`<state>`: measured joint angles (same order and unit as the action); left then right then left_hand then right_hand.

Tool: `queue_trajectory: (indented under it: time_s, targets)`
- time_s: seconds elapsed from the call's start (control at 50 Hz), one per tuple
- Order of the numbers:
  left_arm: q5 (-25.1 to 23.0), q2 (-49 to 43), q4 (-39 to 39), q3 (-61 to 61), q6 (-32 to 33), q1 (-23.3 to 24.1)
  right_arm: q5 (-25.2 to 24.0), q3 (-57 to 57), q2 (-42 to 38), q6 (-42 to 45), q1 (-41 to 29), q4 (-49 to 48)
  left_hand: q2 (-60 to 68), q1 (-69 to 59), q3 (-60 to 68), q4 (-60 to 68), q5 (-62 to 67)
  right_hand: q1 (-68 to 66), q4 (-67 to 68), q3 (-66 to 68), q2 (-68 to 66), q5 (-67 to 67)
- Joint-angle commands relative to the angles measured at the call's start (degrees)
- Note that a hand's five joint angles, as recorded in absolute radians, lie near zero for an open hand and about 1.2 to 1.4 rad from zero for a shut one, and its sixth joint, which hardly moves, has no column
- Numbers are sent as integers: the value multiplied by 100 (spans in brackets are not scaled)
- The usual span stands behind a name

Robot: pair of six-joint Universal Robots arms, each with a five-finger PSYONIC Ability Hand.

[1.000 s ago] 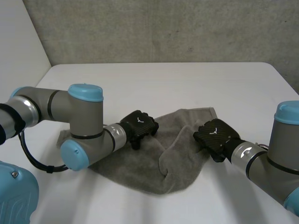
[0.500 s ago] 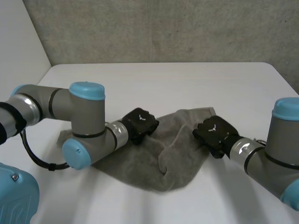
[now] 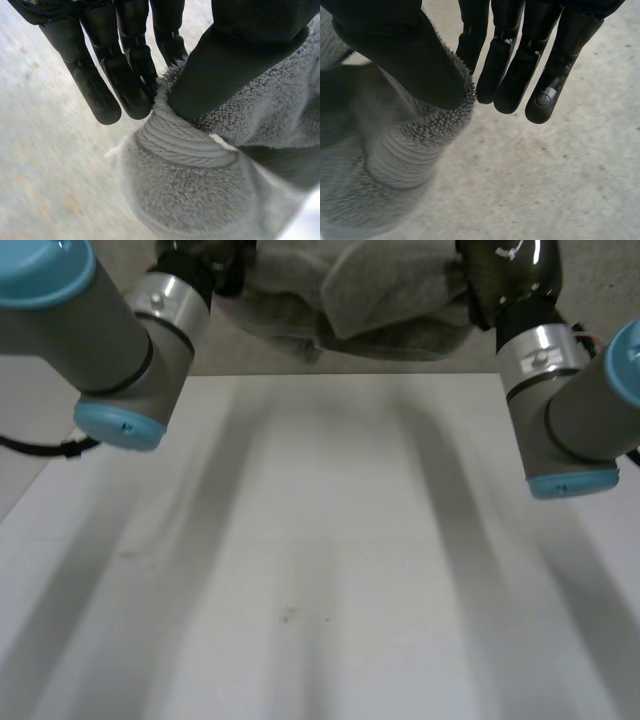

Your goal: Fold the towel.

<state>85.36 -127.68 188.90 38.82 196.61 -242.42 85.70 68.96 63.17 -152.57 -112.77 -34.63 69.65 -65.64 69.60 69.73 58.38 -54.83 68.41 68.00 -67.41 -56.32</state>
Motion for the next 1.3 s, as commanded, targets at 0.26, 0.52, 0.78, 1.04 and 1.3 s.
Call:
queue_trajectory:
  time_s: [0.26, 0.52, 0.78, 1.04, 1.3]
  targets:
    - [-73, 497, 104, 5134, -87, 64, -1029, 2174, -437, 1318, 53, 2592, 1035, -1436, 1040, 1027, 1162, -2517, 1159, 1200, -1259, -1368]
    - [-64, 1860, -265, 5848, -79, 73, -1117, 2403, 275, 1687, 431, 4368, -2269, 1868, -2264, -2277, -2142, -353, -1005, -964, 905, 796]
    - [-151, 2283, -327, 5690, -35, -33, -1371, 2692, 671, 1265, 747, 4035, -2630, 2229, -2625, -2638, -2503, 2052, -3411, -3370, 3310, 3201]
    - [-459, 1852, -811, 5523, 915, -420, -1670, 3000, 662, 1151, 1134, 3797, -2680, 2279, -2675, -2688, -2553, 2153, -3511, -3470, 3411, 3302]
    - [-398, 2389, -1250, 6331, 941, -534, -1688, 3009, 671, 1151, 1222, 3770, -3168, 2767, -3163, -3176, -3041, 2288, -3646, -3605, 3546, 3437]
